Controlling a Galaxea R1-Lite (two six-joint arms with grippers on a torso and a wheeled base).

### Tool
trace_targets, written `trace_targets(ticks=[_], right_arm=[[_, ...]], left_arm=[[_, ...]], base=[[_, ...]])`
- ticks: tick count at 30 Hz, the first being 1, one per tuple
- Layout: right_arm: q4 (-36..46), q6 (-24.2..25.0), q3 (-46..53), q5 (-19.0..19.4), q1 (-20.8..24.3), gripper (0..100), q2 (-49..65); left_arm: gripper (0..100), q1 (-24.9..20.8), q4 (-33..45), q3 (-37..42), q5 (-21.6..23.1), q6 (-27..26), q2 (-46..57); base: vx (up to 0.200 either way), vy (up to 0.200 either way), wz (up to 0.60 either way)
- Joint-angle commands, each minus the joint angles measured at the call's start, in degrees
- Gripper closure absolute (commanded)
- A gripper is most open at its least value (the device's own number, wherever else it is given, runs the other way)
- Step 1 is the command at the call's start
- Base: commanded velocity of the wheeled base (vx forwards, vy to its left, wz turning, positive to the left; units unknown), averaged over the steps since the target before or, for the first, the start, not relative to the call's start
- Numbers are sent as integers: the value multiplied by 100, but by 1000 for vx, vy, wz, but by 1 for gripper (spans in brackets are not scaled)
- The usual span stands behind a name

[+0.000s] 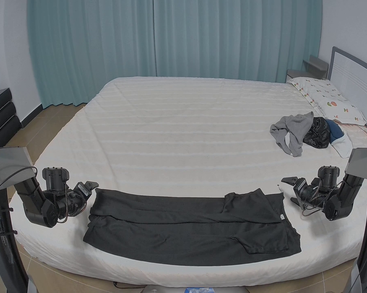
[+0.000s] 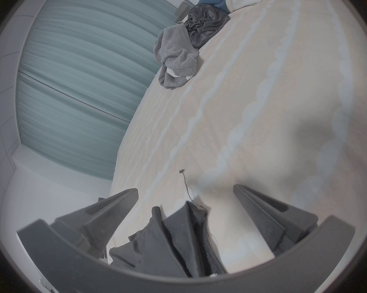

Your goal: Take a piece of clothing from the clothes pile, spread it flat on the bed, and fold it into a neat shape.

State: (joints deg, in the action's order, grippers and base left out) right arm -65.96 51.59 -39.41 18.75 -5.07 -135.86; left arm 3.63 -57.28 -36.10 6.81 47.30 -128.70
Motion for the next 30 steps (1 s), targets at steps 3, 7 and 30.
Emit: trace_targets(ticks=[3,7,30], right_arm=[[-4,0,4,6,-11,0,16],[-4,0,4,-3,-3,0,7],[-13,0,65,6,6,0,78]], left_arm=[[0,15,24,375,4,-37,345],[0,-21,42,542,13,-45,451],[100,-434,-266,1368,-145,-72,240]], base=[[-200,0,0],[-50,0,0],[0,0,0]])
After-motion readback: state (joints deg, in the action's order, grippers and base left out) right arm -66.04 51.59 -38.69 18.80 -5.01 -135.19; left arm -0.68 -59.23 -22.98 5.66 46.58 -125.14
